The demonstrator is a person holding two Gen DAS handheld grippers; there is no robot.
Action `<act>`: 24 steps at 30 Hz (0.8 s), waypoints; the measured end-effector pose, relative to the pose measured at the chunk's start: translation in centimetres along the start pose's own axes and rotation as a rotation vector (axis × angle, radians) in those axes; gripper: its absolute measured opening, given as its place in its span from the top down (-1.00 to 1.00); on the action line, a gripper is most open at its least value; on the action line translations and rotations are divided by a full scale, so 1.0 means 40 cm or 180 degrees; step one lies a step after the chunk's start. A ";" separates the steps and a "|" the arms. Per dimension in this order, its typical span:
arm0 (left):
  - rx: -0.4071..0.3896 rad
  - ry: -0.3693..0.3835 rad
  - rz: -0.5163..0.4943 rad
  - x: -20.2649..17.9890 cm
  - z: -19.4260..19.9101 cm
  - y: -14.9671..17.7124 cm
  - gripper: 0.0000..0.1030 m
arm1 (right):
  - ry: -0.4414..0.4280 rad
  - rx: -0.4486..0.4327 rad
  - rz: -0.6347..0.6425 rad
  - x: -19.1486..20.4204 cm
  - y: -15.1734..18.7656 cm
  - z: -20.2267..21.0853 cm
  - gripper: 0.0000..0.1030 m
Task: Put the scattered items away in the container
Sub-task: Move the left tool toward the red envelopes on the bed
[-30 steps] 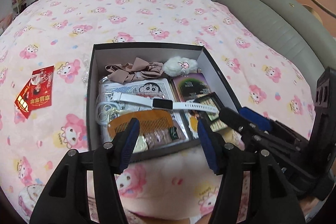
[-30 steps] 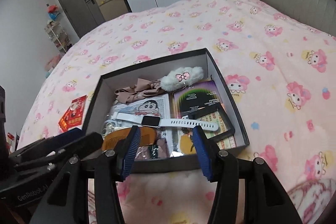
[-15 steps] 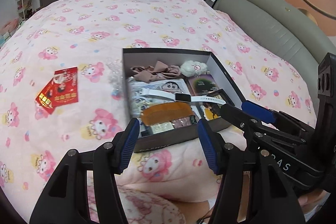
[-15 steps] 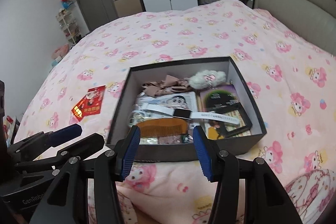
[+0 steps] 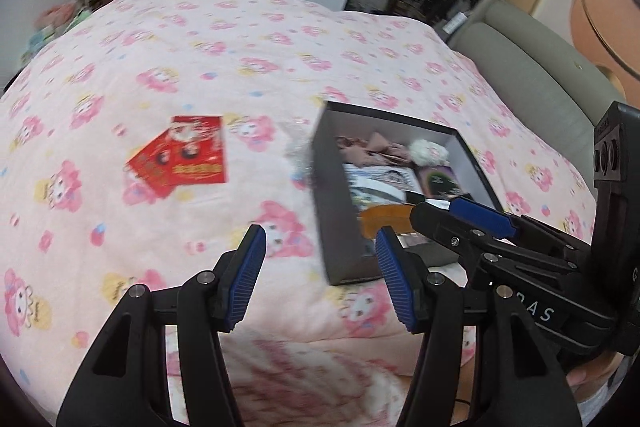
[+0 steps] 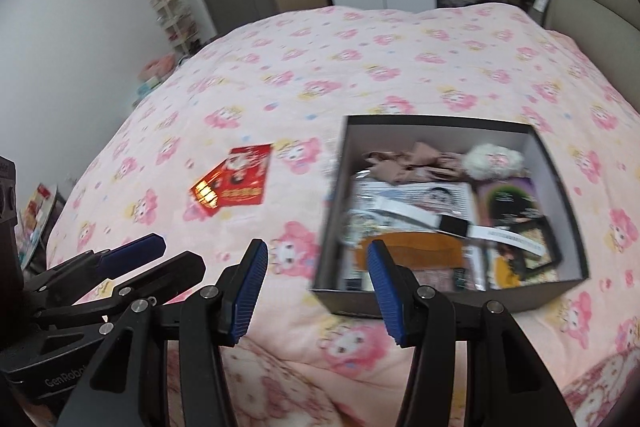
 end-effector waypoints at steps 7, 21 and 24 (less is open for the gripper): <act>0.0012 -0.0162 0.0259 0.160 0.005 0.016 -0.13 | -0.0192 0.0204 0.0170 0.136 0.004 -0.110 0.07; 0.0207 -0.0168 0.1141 0.508 -0.183 0.006 -0.11 | -0.0356 0.0804 -0.0291 0.178 -0.062 -0.462 0.07; 0.0266 -0.0038 0.1363 0.557 -0.249 0.014 -0.05 | -0.0279 0.0842 -0.0340 0.175 -0.085 -0.549 0.07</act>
Point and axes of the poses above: each gripper's, at about its wrist camera, not at the fingertips, and z roughly against the way its jaws point, x to its left, y to its underside, the point moved 7 cm from there along -z, roughly the way its jaws point, and after that the axes turned 4 degrees about -z, right-handed, at the moved point
